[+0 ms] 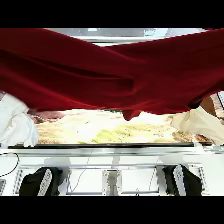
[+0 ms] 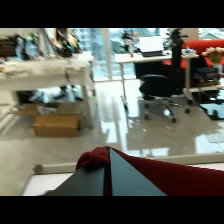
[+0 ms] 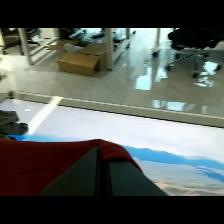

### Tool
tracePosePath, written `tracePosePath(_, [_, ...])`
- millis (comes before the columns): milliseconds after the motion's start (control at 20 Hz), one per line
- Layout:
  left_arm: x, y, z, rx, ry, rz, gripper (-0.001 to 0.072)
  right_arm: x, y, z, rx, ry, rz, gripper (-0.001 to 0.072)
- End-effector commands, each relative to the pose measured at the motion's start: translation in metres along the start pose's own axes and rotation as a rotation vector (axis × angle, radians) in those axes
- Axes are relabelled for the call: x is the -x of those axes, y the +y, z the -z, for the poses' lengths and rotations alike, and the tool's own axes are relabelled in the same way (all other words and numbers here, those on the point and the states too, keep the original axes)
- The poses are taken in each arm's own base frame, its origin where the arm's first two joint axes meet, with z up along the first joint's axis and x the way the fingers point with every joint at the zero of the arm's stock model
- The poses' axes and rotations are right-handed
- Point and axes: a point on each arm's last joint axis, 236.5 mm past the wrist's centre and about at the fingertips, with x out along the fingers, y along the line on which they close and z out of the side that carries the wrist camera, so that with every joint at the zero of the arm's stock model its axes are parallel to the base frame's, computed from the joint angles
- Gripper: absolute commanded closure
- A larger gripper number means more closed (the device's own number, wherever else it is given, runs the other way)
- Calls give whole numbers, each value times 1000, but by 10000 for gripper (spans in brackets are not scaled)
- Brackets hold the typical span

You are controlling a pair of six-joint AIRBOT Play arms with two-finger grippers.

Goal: Fold the shirts.

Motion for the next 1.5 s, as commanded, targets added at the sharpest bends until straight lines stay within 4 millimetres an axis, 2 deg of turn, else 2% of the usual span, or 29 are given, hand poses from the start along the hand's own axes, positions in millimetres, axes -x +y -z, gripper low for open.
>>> tracePosePath(0, [25,15,-18,-61,-16,-86,696,29,-12,-7,88,2,183,685])
tracePosePath(100, [13,15,-4,-42,40,-70,696,34,-31,-6,69,12,249,685])
tracePosePath(150, [-1,13,10,-9,89,-46,696,26,-35,0,48,40,227,685])
tracePosePath(300, [-65,-24,69,139,284,172,696,-26,-50,28,-106,162,34,684])
tracePosePath(350, [-90,-37,95,199,364,249,696,-48,-62,41,-173,205,-31,684])
tracePosePath(450, [-132,-51,164,270,566,338,696,-89,-87,74,-302,293,-139,683])
tracePosePath(550, [-161,-71,249,300,815,420,696,-131,-107,124,-383,416,-214,683])
tracePosePath(650, [-185,-92,334,306,1028,473,696,-174,-122,188,-433,558,-235,684])
tracePosePath(750, [-210,-104,411,274,1159,442,696,-217,-142,260,-467,690,-172,683])
tracePosePath(850, [-235,-111,478,262,1231,362,696,-255,-164,326,-465,783,-88,684])
tracePosePath(950, [-252,-124,526,265,1252,324,696,-291,-182,373,-487,800,-35,684])
tracePosePath(1050, [-261,-140,557,278,1260,320,695,-321,-196,396,-545,753,4,684])
tracePosePath(1100, [-263,-144,564,281,1261,318,696,-333,-201,403,-575,727,24,684])
tracePosePath(1200, [-264,-144,565,274,1260,317,695,-342,-213,410,-586,699,59,683])
tracePosePath(1300, [-256,-139,566,239,1296,314,695,-337,-217,412,-559,718,70,684])
tracePosePath(1450, [-220,-135,574,198,1450,341,695,-307,-214,436,-504,878,61,684])
